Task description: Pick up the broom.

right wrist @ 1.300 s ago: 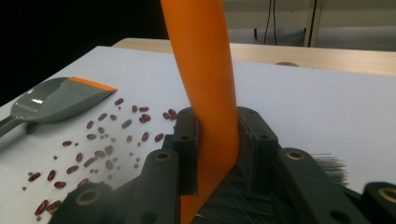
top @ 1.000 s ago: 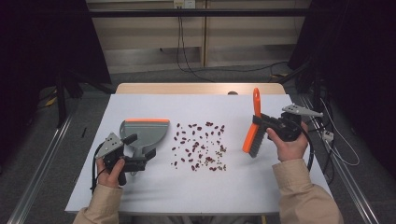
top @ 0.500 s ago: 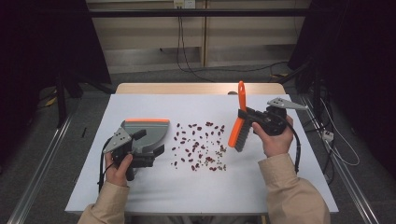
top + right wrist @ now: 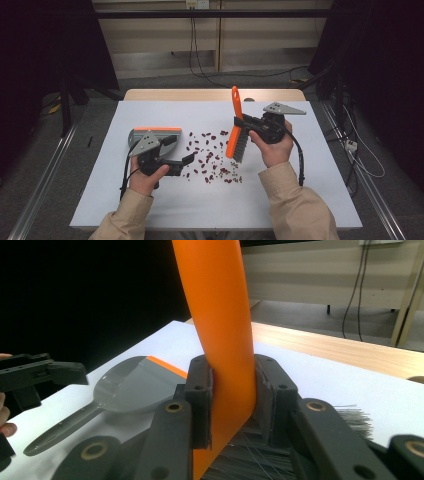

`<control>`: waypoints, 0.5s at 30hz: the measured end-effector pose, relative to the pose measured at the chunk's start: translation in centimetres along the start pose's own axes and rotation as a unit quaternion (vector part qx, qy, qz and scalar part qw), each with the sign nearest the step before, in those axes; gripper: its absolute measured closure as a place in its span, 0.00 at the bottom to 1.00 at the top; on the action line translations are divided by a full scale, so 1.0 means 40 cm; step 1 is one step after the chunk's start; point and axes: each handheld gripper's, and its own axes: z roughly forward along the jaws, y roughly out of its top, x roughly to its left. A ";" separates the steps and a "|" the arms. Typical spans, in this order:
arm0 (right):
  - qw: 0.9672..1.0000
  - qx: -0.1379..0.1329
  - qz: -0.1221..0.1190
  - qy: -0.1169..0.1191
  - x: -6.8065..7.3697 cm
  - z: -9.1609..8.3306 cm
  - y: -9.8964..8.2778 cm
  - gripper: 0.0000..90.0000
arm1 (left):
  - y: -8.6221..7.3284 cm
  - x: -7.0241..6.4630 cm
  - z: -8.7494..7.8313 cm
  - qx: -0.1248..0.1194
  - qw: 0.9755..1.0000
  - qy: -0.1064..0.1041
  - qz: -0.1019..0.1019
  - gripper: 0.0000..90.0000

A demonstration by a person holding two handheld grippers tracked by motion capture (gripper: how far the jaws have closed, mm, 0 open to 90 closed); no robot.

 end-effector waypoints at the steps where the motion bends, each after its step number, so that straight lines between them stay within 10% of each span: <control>1: 1.000 0.000 -0.003 0.003 0.006 0.005 0.001 0.79 | 0.002 -0.005 0.008 0.000 1.000 -0.005 -0.001 0.07; 15: 1.000 0.001 -0.016 0.021 0.060 0.053 0.001 0.79 | -0.001 -0.058 0.103 0.045 0.998 -0.043 -0.030 0.25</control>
